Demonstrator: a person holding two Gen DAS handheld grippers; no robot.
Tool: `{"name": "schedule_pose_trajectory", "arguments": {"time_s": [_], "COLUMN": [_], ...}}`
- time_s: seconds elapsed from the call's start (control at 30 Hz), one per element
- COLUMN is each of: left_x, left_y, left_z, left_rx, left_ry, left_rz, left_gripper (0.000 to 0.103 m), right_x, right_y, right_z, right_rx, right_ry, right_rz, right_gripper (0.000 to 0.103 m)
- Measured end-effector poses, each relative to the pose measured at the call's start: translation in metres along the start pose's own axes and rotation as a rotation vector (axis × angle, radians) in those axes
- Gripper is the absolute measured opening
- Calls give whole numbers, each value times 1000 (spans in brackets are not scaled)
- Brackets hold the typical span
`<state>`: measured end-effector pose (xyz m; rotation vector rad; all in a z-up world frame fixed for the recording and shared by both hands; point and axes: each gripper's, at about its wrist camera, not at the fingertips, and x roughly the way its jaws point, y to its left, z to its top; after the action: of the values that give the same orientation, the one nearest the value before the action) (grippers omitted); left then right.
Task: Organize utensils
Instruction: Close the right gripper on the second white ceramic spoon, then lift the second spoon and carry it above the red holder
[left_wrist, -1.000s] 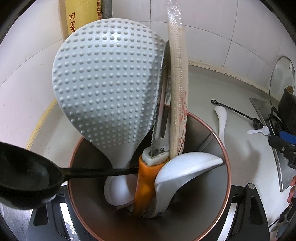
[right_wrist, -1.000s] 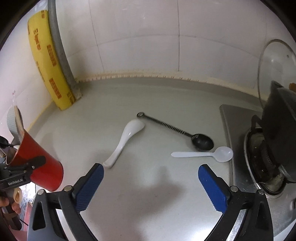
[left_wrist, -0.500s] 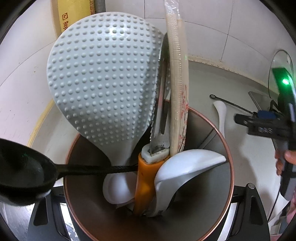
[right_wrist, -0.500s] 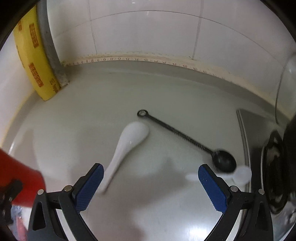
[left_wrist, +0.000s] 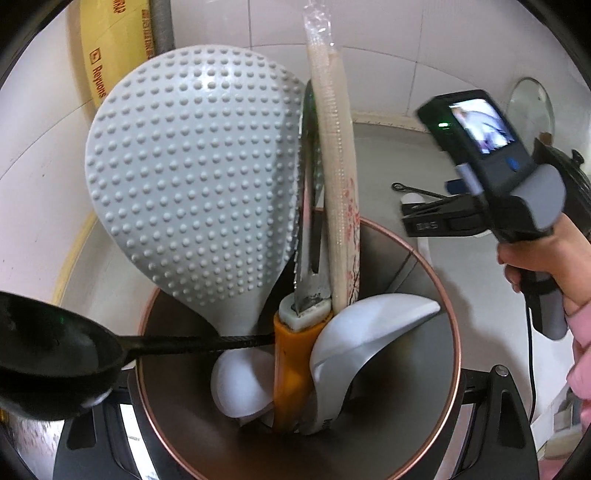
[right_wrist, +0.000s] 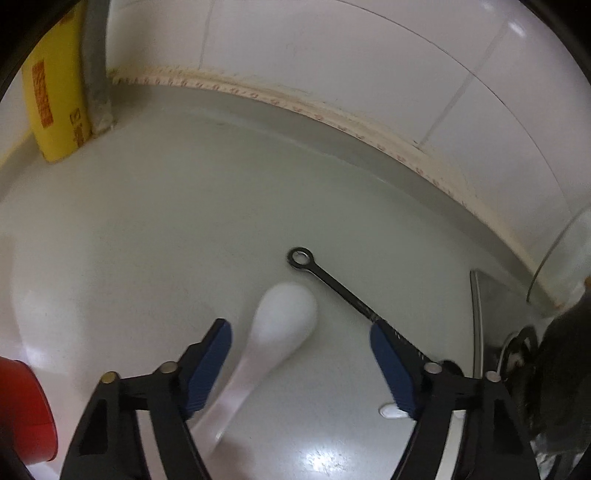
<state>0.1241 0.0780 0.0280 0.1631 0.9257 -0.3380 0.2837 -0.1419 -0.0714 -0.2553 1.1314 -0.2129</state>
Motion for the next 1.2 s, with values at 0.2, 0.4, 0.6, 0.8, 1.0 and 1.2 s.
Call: {"name": "schedule_pose_trajectory", "arguments": {"time_s": [0.2,0.4,0.6,0.8,1.0,1.2], "left_x": [-6,-13,-18,-19,-20,-16], "left_y": [13,24,32,28,27,25], "left_z": [-5,-3,-4,-13,-15,-14], "left_rx": [31,46,26,5,4,13], "left_ry": [-22,-37,-55,-70,-66,-63], "left_rz": [-44,-80,-89,-83,-81,-78], "left_gripper": [91,91,91,91,91,91], "right_x": [10,17,22,23,22,22], "right_y": [4,-24,-78,-107,-125,-140], "right_z": [6,0,-23,-44,-59,-78], "right_rx": [5,166,446,527,598,645], "right_ry": [61,95,118,118,114,106], "right_rz": [-1,122,293,325,338,362], "right_gripper": [50,38,33,31,31,31]}}
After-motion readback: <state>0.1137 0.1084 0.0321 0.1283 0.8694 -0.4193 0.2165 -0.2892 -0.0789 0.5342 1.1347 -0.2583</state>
